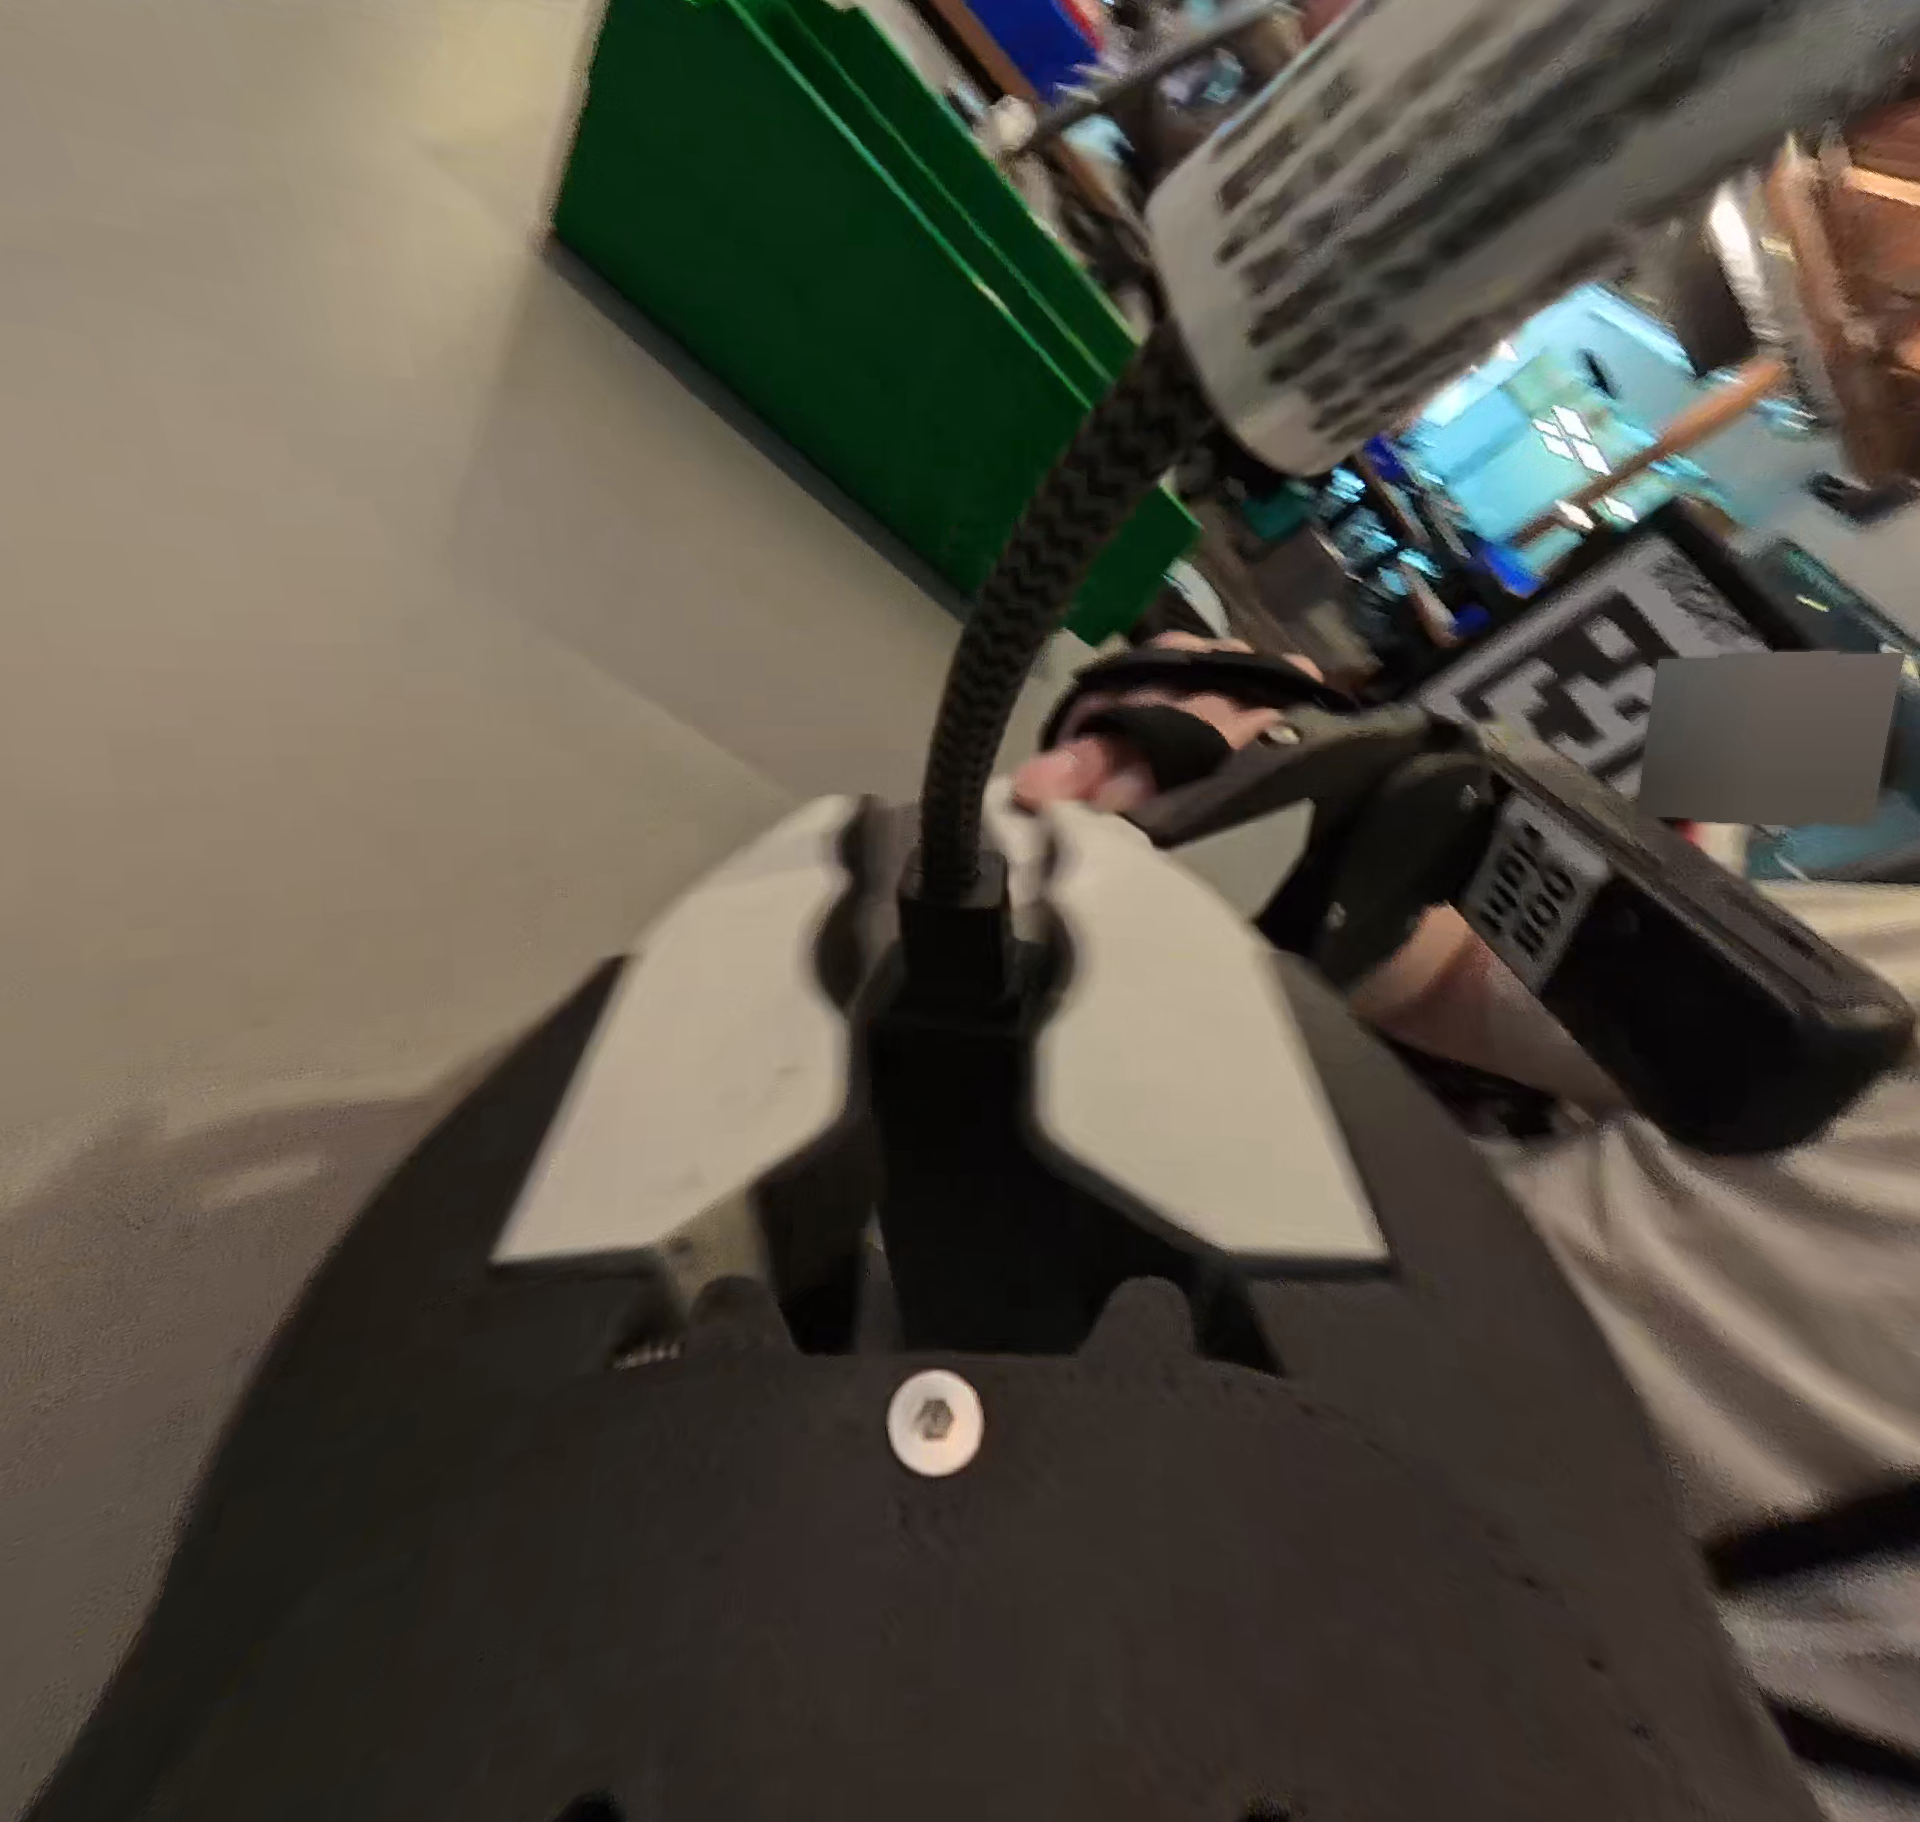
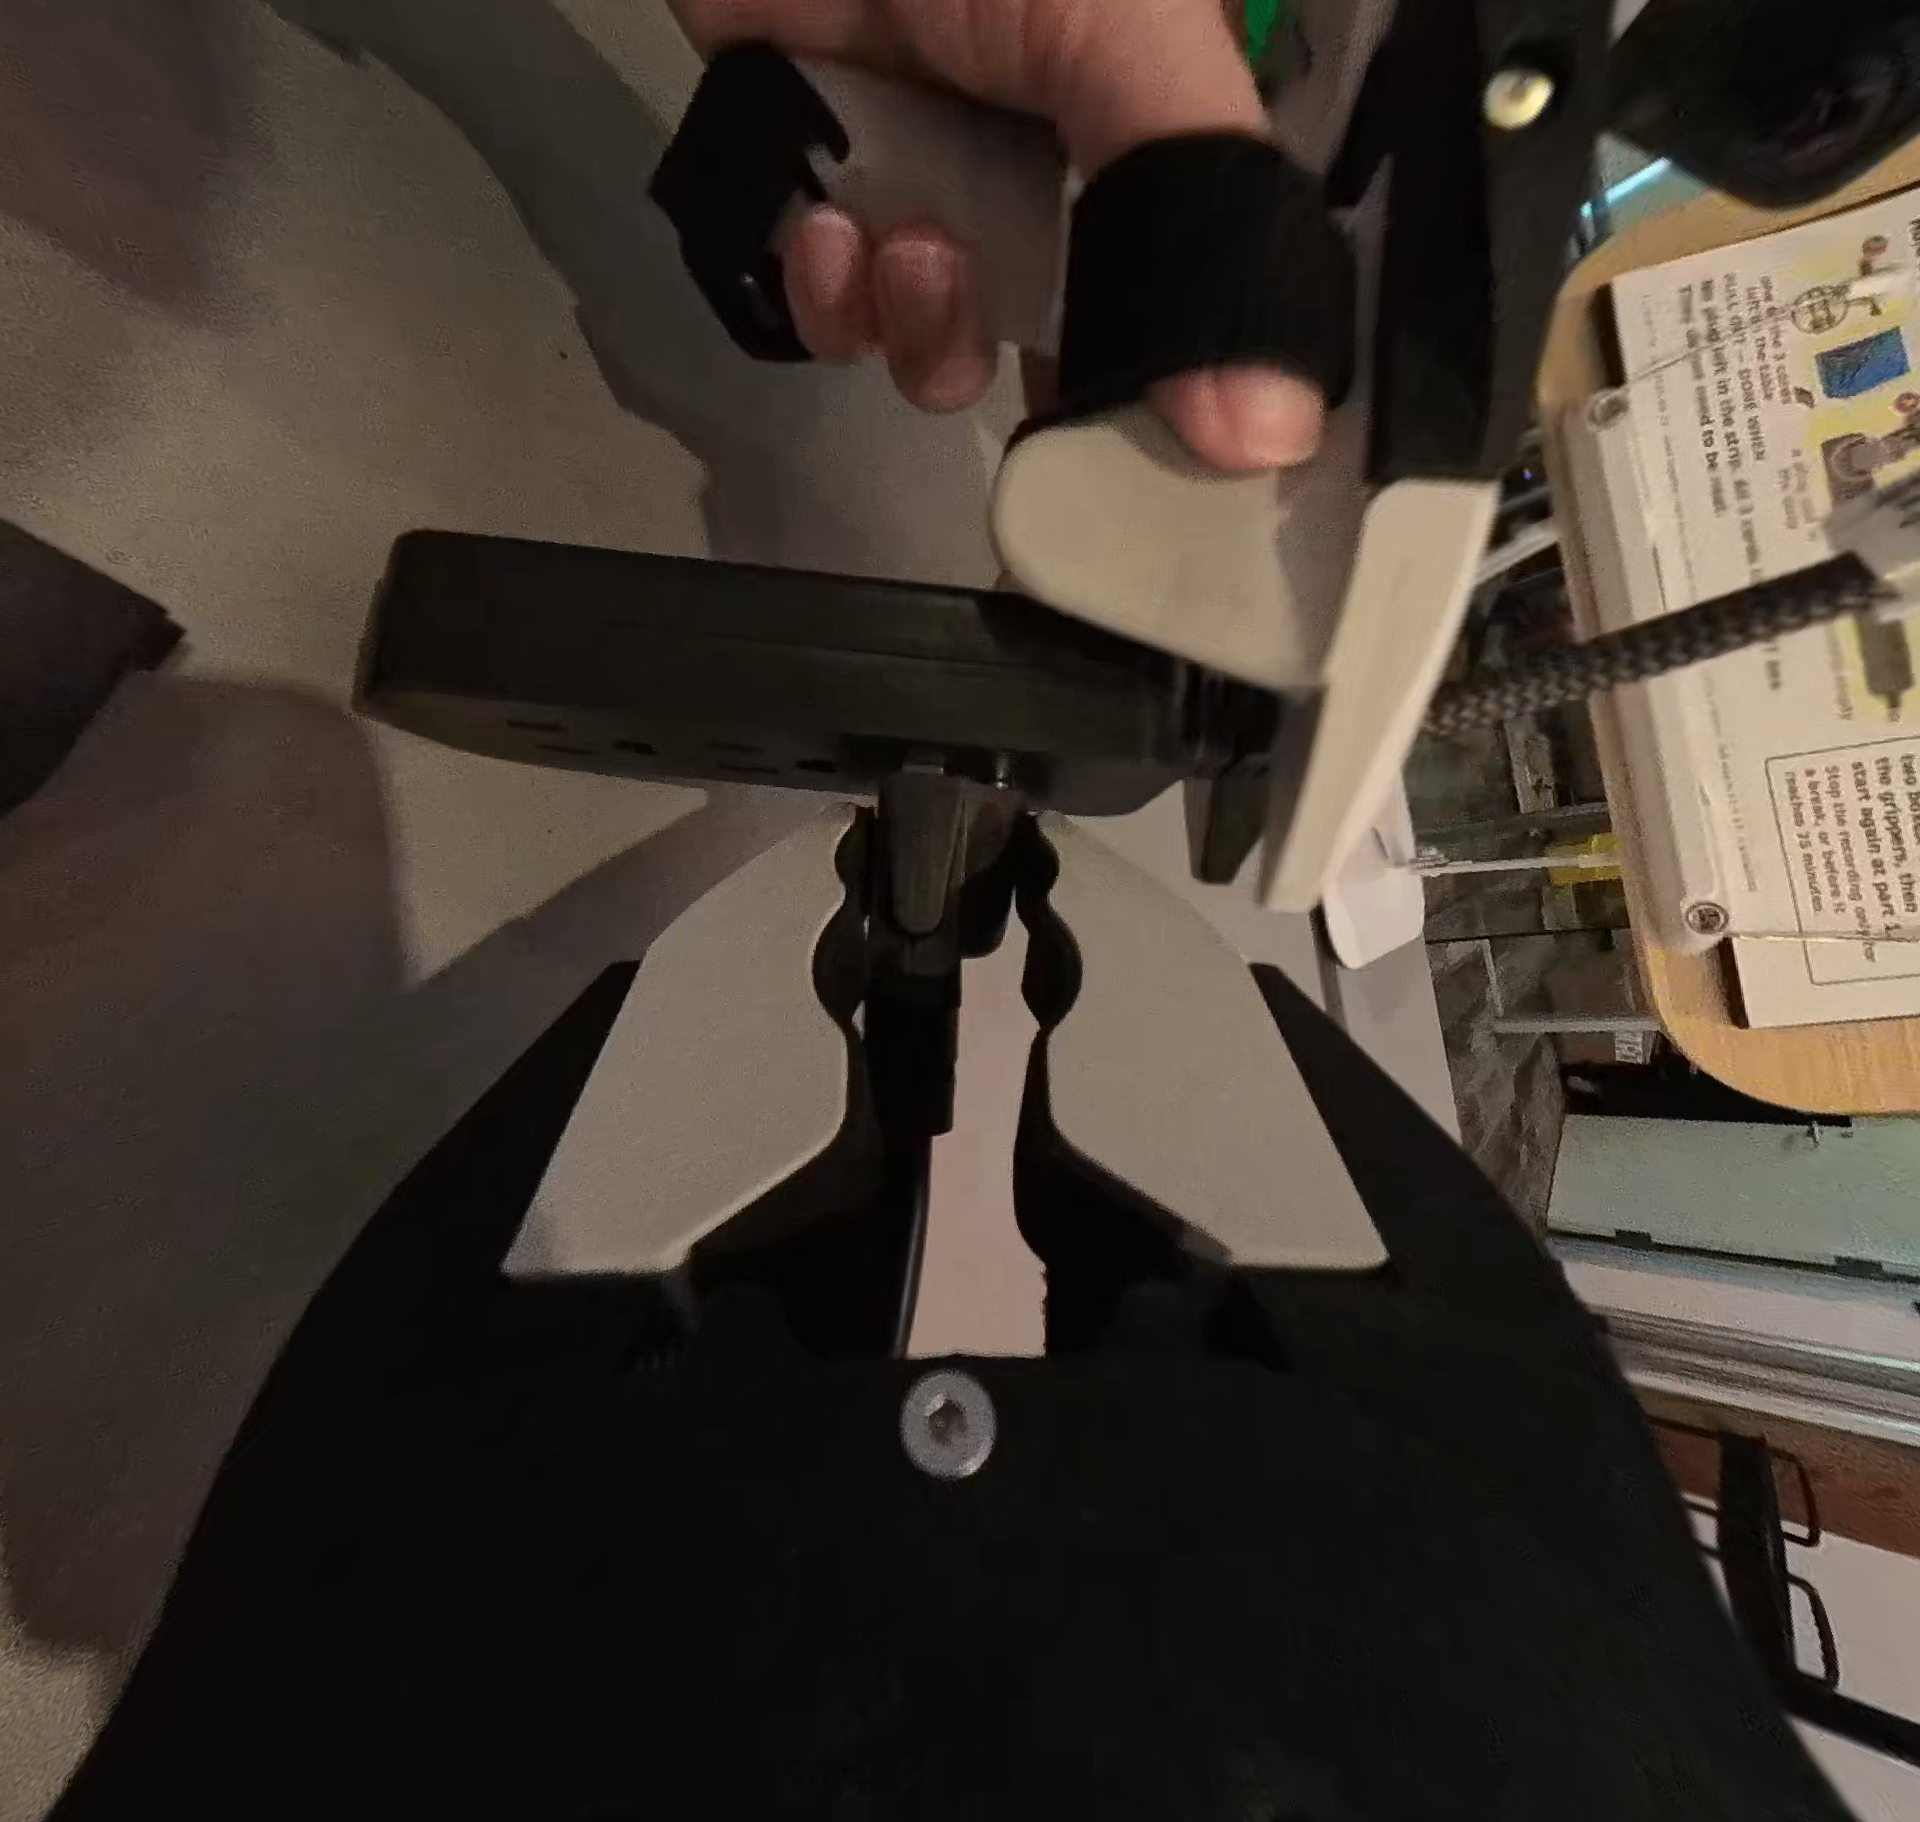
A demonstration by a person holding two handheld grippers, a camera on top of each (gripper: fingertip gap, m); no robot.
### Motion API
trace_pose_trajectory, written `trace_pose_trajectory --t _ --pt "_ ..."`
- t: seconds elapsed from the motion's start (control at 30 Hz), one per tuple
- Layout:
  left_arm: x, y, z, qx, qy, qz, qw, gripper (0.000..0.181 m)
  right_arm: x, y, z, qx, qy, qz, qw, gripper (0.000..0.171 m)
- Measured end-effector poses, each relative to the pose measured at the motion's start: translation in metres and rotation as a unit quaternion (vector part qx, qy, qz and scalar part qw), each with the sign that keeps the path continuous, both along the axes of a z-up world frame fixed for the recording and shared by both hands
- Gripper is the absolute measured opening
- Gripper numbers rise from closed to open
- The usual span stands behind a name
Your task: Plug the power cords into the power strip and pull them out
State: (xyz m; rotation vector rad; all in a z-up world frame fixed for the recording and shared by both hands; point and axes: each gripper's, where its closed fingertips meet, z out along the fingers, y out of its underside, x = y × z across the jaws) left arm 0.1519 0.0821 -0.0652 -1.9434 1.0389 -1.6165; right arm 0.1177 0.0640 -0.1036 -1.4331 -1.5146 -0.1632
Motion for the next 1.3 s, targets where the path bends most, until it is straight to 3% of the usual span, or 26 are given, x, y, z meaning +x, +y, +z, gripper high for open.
trace_pose_trajectory --t 0.03,0.2,0.3,0.37,0.47,0.7,0.83,1.07,1.3 --pt "0.001 -0.005 -0.002 -0.007 -0.013 -0.019 1.000 0.015 -0.001 -0.001 -0.001 -0.003 -0.004 0.009 1.000 0.027" --pt "-0.003 0.006 -0.005 -0.081 -0.054 0.007 0.995 0.014 -0.001 0.007 -0.013 -0.086 0.026 -0.041 0.995 0.026" --pt "0.000 -0.002 -0.006 -0.082 -0.055 -0.013 0.995 0.014 -0.001 0.018 -0.031 -0.120 0.005 -0.095 0.988 0.044" --pt "0.003 0.000 -0.008 -0.073 -0.045 0.002 0.996 0.014 -0.004 0.017 -0.038 -0.132 -0.003 -0.095 0.987 0.024" --pt "0.001 0.004 -0.007 -0.071 -0.048 0.015 0.996 0.014 -0.005 0.019 -0.040 -0.163 0.024 -0.122 0.979 0.023" --pt "-0.005 0.006 -0.007 -0.094 -0.055 0.025 0.994 0.016 -0.007 0.015 -0.045 -0.213 0.087 -0.114 0.966 0.023" --pt "-0.004 0.004 -0.008 -0.058 -0.051 0.017 0.997 0.017 -0.007 0.012 -0.047 -0.238 0.110 -0.115 0.958 0.025" --pt "0.002 0.004 -0.005 -0.092 -0.090 0.013 0.992 0.017 -0.007 0.014 -0.047 -0.215 0.075 -0.088 0.970 0.022" --pt "0.004 0.004 -0.003 -0.093 -0.109 -0.008 0.990 0.018 -0.011 0.011 -0.050 -0.258 0.084 -0.071 0.960 0.023"
